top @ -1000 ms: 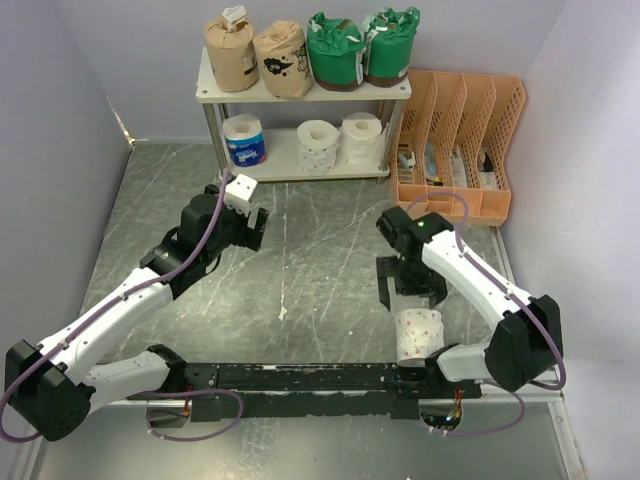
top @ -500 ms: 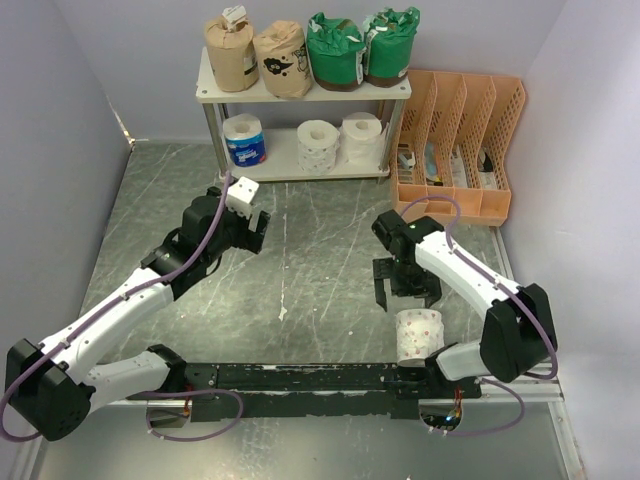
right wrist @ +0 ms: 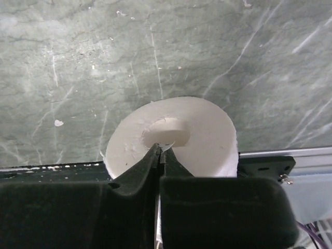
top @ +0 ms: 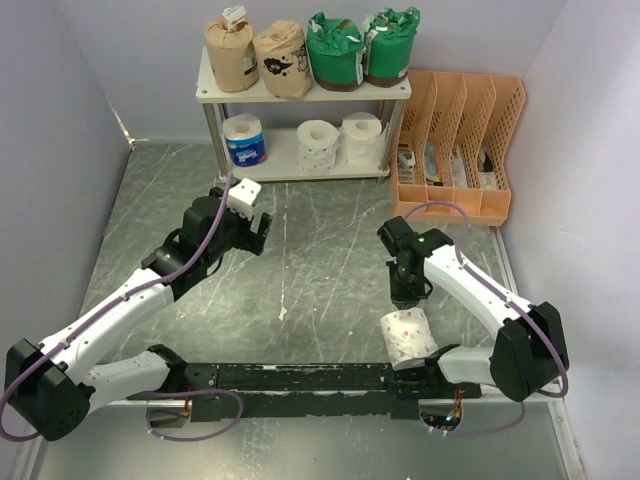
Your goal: Place and organize the paper towels onto the shelf
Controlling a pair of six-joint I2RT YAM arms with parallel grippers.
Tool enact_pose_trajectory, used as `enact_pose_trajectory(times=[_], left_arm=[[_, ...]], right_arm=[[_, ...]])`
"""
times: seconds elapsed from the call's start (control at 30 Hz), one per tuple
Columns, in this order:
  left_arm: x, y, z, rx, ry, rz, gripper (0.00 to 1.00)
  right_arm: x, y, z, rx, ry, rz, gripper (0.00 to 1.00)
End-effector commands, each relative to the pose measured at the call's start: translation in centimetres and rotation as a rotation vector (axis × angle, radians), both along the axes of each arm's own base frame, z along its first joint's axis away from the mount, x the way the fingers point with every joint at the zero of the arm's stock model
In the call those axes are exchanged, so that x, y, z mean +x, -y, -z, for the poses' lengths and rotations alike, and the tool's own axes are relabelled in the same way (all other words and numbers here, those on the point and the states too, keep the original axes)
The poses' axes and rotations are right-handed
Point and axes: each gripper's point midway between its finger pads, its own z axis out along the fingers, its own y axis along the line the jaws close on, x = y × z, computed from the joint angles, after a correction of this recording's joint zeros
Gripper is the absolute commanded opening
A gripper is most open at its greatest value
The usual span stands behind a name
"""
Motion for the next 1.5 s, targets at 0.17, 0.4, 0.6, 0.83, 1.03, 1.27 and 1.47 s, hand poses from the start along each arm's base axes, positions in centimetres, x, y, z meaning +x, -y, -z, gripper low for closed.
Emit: enact_pose_trajectory(times=[0.17,0.4,0.6,0.83,1.03,1.27,1.47], left_arm=[[-0.4,0.9,-0.5,-0.017,0.026,0.047,1.0],[-0.3,1.0,-0.3,-0.007,0.022,0.048,1.0],[-0.3,0.9,0.3,0.007,0.014,0.046,0.99],[-0.2,0.8,0.5,0.021,0.01,0.041,0.99],[-0.3,1.3,0.8,0.017,-0.005,0.061,0.99],[-0.9,2.1,1.0,0.025,-0.004,0.09,0.99],[-1.4,2.7,1.1,0.038,-0.001,0.11,0.99]], right_arm=[[-5.2,-0.6,0.3,0.091,-0.169,0.013,0.0],[0.4,-7.6,-3.1,0.412,0.0,-0.001,0.0],[4.3,-12.9,-6.9,0.496,0.1,-0.126,0.8],[3.2,-6.1,-8.2,0.111,0.079,-0.073,1.0],[0.4,-3.5,-7.8,0.053,0.058,0.036,1.0],[-1.1,-1.0,-5.7,-0.046,0.057,0.122,1.0],[-0.9,0.3,-5.0,-0.116,0.088,0.172,1.0]])
